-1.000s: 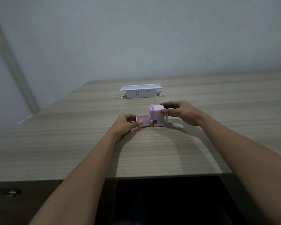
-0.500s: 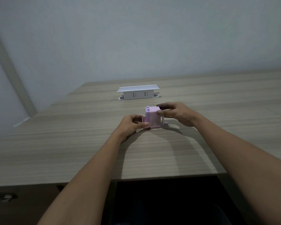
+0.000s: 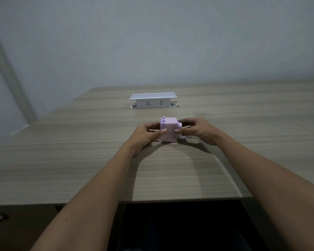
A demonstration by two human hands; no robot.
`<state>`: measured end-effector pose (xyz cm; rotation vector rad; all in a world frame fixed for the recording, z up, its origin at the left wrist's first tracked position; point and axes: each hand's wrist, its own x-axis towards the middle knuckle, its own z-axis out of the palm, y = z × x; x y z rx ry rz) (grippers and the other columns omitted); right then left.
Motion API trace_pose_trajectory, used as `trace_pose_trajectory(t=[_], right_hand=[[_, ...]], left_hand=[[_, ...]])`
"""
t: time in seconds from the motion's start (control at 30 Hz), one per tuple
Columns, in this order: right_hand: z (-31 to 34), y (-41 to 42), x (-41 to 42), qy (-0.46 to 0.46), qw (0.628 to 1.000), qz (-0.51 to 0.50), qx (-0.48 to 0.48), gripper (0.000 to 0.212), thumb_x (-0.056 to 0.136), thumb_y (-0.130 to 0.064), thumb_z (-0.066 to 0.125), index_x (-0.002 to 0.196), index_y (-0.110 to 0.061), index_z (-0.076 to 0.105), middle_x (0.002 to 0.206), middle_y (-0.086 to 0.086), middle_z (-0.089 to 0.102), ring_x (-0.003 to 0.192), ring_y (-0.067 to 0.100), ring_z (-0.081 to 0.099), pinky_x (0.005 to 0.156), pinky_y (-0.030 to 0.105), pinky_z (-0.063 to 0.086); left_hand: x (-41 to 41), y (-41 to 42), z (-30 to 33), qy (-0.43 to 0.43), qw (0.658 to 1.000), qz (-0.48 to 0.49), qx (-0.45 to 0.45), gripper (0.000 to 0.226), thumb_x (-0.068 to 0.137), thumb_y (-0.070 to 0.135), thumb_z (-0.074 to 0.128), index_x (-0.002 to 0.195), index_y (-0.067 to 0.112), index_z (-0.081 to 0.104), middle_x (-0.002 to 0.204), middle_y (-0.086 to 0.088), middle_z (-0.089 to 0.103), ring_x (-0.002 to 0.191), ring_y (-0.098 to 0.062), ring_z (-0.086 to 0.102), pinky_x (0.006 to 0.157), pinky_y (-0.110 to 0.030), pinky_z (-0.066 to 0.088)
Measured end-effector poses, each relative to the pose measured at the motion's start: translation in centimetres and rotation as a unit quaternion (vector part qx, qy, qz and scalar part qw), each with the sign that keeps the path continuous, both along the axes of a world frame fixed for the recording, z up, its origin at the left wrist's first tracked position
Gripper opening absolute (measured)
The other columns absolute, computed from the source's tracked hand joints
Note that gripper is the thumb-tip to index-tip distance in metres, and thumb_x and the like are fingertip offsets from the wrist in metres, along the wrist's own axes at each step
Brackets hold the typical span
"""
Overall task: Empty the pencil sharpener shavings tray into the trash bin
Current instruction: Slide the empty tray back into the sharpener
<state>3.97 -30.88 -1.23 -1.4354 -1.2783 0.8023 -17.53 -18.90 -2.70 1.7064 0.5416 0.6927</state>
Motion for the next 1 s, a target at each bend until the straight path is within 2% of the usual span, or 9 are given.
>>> trace_pose_trajectory(t=[0.07,0.13,0.23,0.37,0.5,0.63,0.8,0.93,1.0], right_hand=[[0.4,0.3,0.1,-0.011,1.000,0.000,0.009,0.050,0.079,-0.009,0.083,0.127,-0.007,0.070,0.118,0.011,0.076,0.106,0.021,0.072,0.097,0.037,0.057],[1.1,0.9,0.4,-0.014,1.000,-0.003,0.016,0.050,0.080,-0.011,0.083,0.129,-0.009,0.070,0.119,0.008,0.076,0.110,0.020,0.072,0.098,0.036,0.057],[2.2,2.2,1.2,-0.014,1.000,-0.008,0.026,0.049,0.082,-0.011,0.081,0.129,-0.010,0.070,0.119,0.007,0.076,0.111,0.020,0.071,0.097,0.037,0.057],[3.1,4.8,3.1,-0.001,0.999,-0.020,0.043,0.047,0.082,-0.006,0.080,0.128,-0.009,0.070,0.119,0.012,0.076,0.103,0.017,0.072,0.096,0.035,0.055],[4.0,7.6,5.3,-0.001,0.998,-0.032,0.054,0.048,0.083,-0.002,0.079,0.129,-0.003,0.068,0.121,0.017,0.074,0.102,0.019,0.072,0.092,0.032,0.056],[4.6,10.7,7.9,-0.001,0.997,-0.047,0.056,0.048,0.082,-0.002,0.079,0.128,-0.001,0.068,0.120,0.016,0.074,0.117,0.028,0.069,0.100,0.042,0.053],[4.5,14.5,11.3,-0.016,0.997,-0.052,0.060,0.047,0.082,-0.003,0.079,0.128,-0.002,0.069,0.121,0.016,0.074,0.109,0.024,0.071,0.092,0.038,0.057],[3.7,17.1,13.4,-0.024,0.996,-0.064,0.059,0.050,0.080,-0.004,0.081,0.128,-0.004,0.069,0.119,0.016,0.075,0.115,0.032,0.069,0.087,0.032,0.059],[3.0,18.1,14.2,-0.026,0.996,-0.070,0.053,0.050,0.079,-0.004,0.082,0.128,-0.003,0.069,0.119,0.017,0.074,0.112,0.032,0.070,0.082,0.029,0.060]], left_hand=[[0.5,0.4,0.3,0.002,1.000,0.011,-0.001,0.048,0.082,0.021,0.081,0.127,0.012,0.069,0.117,-0.004,0.076,0.112,-0.024,0.071,0.097,-0.038,0.057],[1.1,1.0,0.9,0.008,1.000,0.022,0.009,0.048,0.081,0.022,0.081,0.127,0.012,0.070,0.118,-0.004,0.076,0.113,-0.024,0.071,0.099,-0.040,0.056],[2.2,2.3,2.2,0.010,0.999,0.030,0.024,0.047,0.083,0.019,0.080,0.128,0.009,0.069,0.120,-0.005,0.074,0.114,-0.019,0.069,0.101,-0.034,0.053],[4.3,4.7,3.9,0.010,0.999,0.026,0.045,0.043,0.085,0.017,0.078,0.126,0.009,0.070,0.119,-0.002,0.075,0.109,-0.013,0.069,0.091,-0.022,0.052],[7.0,7.5,4.9,0.025,0.997,0.021,0.063,0.040,0.087,0.016,0.075,0.126,0.010,0.070,0.117,0.001,0.074,0.107,-0.009,0.068,0.089,-0.017,0.051],[10.1,10.6,5.5,0.032,0.997,0.021,0.074,0.039,0.089,0.015,0.073,0.128,0.009,0.068,0.116,0.000,0.074,0.098,-0.001,0.067,0.083,-0.010,0.050],[13.7,14.4,5.3,0.028,0.995,0.053,0.081,0.042,0.086,0.016,0.076,0.127,0.007,0.070,0.119,-0.008,0.075,0.113,-0.020,0.069,0.100,-0.029,0.051],[16.0,16.4,4.5,0.042,0.994,0.060,0.079,0.044,0.087,0.015,0.075,0.129,0.008,0.067,0.120,-0.008,0.074,0.113,-0.023,0.068,0.105,-0.036,0.050],[17.0,17.2,4.0,0.055,0.993,0.068,0.081,0.045,0.088,0.014,0.074,0.132,0.006,0.065,0.122,-0.008,0.072,0.112,-0.022,0.066,0.101,-0.035,0.050]])
